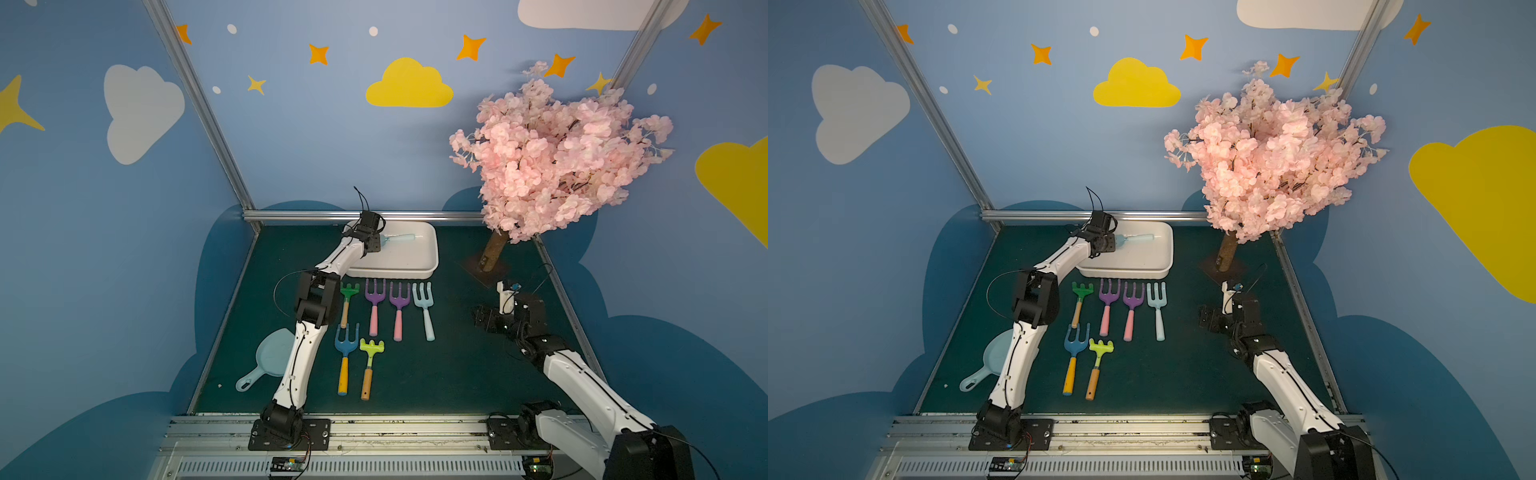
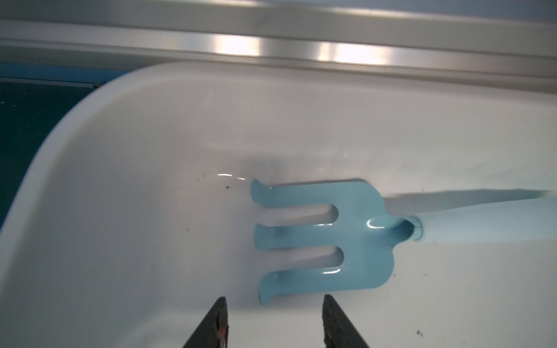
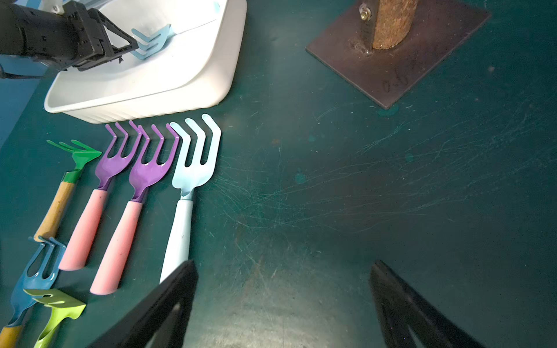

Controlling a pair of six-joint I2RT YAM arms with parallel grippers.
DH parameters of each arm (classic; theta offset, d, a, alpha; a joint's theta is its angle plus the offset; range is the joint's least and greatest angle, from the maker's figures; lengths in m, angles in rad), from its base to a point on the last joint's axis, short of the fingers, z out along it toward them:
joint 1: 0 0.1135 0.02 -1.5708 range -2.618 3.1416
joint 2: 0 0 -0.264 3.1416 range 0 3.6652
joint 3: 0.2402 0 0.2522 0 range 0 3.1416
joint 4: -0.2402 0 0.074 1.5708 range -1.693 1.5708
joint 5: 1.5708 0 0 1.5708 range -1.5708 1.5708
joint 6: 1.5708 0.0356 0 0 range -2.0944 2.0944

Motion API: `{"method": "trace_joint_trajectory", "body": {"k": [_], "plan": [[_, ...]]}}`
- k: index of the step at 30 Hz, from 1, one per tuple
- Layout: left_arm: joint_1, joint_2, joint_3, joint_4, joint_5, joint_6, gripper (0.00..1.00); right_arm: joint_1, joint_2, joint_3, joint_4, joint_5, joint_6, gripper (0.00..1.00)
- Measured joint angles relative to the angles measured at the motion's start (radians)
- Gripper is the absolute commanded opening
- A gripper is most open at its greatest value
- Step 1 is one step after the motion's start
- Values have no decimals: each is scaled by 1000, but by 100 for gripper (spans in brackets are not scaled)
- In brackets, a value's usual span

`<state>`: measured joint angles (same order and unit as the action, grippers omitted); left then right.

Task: Take the hand rake out of the storage box
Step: Pick up the rake from the storage box.

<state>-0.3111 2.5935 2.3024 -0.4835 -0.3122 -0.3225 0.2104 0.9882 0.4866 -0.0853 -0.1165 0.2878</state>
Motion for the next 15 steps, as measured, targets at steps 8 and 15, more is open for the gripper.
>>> {"method": "trace_joint_trajectory", "body": {"k": [8,15], "plan": [[24,159,256,-86,71,-19,37,-2,-2,0,0,1,-1,93],[41,171,269,-130,100,-27,16,-6,-2,1,0,1,-1,92]]}}
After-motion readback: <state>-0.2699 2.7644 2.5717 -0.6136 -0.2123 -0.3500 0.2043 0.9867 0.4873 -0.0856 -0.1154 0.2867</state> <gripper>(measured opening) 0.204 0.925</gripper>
